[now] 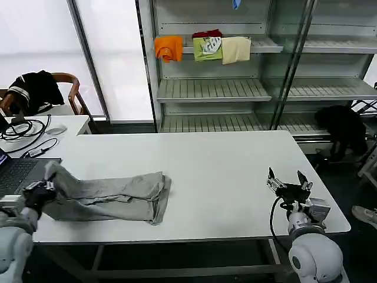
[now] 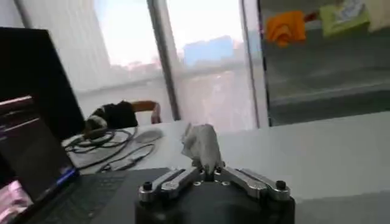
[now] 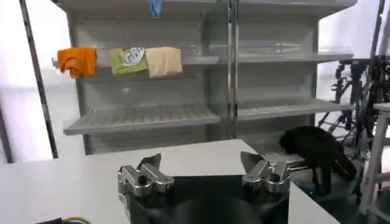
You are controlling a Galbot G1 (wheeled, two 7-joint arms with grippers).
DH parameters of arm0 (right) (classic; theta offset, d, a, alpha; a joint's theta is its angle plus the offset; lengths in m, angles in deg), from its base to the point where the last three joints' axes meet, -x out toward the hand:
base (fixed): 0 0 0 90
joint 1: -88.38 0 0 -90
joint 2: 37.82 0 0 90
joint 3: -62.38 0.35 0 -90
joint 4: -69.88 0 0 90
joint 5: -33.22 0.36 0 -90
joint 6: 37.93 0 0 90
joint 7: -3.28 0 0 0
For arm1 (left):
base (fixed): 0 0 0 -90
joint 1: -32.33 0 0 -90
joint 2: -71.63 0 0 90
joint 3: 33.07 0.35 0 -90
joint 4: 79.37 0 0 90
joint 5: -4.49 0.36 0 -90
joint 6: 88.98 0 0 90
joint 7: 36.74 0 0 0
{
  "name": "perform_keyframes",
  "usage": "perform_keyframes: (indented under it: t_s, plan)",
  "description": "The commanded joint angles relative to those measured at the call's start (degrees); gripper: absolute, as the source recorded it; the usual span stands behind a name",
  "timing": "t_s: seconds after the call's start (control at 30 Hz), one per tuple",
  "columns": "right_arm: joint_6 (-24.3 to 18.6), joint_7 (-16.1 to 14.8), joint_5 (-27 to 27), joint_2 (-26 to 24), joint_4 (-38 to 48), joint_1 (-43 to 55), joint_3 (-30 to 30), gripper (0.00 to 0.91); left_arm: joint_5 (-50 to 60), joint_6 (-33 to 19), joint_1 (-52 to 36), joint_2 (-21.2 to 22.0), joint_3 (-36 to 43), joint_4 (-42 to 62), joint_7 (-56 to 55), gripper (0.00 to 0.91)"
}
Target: Fold and organize the clothes.
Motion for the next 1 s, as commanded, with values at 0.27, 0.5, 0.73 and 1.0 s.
perform_keyframes:
  t_s: [0.27, 0.5, 0.73, 1.0]
  plan:
    - [-0.8, 0.2, -0.1, 0.3, 0.6, -2.6, 0.9, 0.907, 7.6, 3.7, -1.7, 7.4, 21.4, -11.3, -5.1, 0.000]
    - [-0.9, 0.4, -0.5, 0.9, 0.7, -3.0, 0.6, 0.907, 8.1, 5.1, -4.0, 7.9, 27.3, -11.2, -6.5, 0.000]
    - [-1.0, 0.3, -1.3, 1.6, 0.4, -3.7, 0.7, 0.907, 8.0, 5.6, -6.9, 7.9, 30.9, -7.6, -6.5, 0.000]
    - [-1.5, 0.1, -2.4, 2.3, 0.5, -4.9, 0.4, 0.907, 8.0, 6.0, -8.9, 9.0, 33.1, -4.7, -6.3, 0.000]
